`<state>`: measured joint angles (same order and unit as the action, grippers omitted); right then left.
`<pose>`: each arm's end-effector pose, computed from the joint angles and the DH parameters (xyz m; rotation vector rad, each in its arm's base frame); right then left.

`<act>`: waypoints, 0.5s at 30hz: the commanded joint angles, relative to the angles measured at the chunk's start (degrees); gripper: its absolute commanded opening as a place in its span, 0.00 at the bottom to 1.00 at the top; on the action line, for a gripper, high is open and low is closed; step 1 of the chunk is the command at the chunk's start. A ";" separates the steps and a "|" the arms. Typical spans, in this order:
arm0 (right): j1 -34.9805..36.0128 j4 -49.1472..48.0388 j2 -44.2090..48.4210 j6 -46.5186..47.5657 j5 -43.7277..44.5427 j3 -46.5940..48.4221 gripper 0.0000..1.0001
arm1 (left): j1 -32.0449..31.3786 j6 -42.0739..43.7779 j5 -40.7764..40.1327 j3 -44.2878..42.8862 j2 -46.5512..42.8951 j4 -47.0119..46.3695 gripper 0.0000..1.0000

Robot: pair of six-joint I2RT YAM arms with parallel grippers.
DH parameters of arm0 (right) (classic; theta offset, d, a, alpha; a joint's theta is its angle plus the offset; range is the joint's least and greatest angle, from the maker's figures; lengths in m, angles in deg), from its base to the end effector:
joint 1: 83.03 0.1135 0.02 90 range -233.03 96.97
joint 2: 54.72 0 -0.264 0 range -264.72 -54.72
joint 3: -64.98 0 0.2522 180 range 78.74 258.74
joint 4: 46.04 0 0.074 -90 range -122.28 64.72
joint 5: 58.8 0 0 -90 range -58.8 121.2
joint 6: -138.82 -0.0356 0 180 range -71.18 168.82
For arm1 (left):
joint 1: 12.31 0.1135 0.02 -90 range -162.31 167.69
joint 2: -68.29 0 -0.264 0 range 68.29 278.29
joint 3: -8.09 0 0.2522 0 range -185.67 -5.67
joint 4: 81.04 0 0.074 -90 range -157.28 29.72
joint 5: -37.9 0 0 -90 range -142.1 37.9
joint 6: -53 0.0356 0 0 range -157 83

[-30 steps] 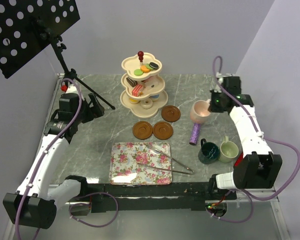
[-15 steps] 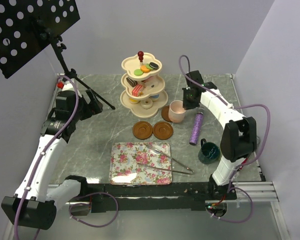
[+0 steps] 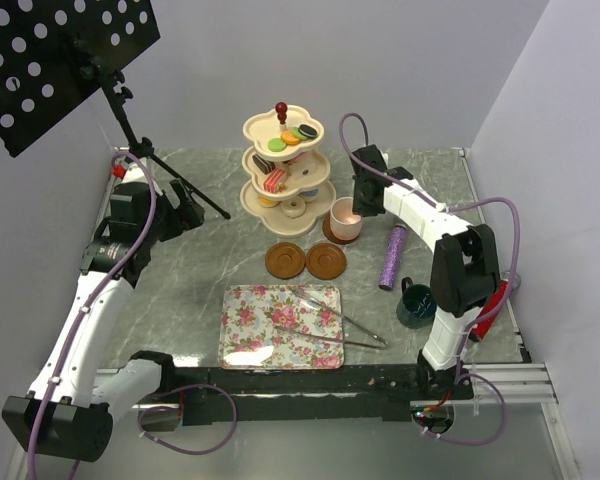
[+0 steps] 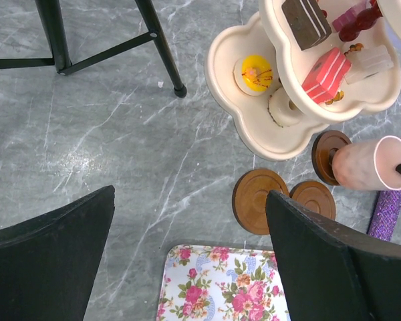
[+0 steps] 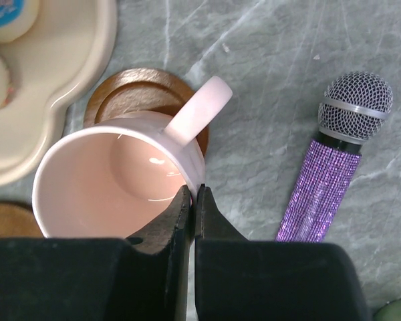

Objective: Serve the afternoon tea

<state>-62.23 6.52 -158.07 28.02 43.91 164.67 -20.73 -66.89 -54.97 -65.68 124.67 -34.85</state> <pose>0.3703 0.1323 0.2639 0.0850 2.5149 0.0093 0.2085 -0.0291 0.3559 -0.4201 2.0497 -0.3565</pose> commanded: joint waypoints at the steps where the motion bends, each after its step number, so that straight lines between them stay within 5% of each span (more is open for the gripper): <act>1: 0.91 -5.32 -0.45 -2.75 4.25 3.37 0.00 | 0.25 -1.05 -0.29 0.33 -0.66 -0.52 1.00; 15: 0.91 -6.81 -3.08 -4.87 3.46 3.37 0.00 | 0.25 -1.22 -0.03 0.59 -1.01 -0.52 1.00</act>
<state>-61.64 4.16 -160.78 25.09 46.73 164.69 -20.73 -67.68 -54.97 -65.07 124.67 -34.81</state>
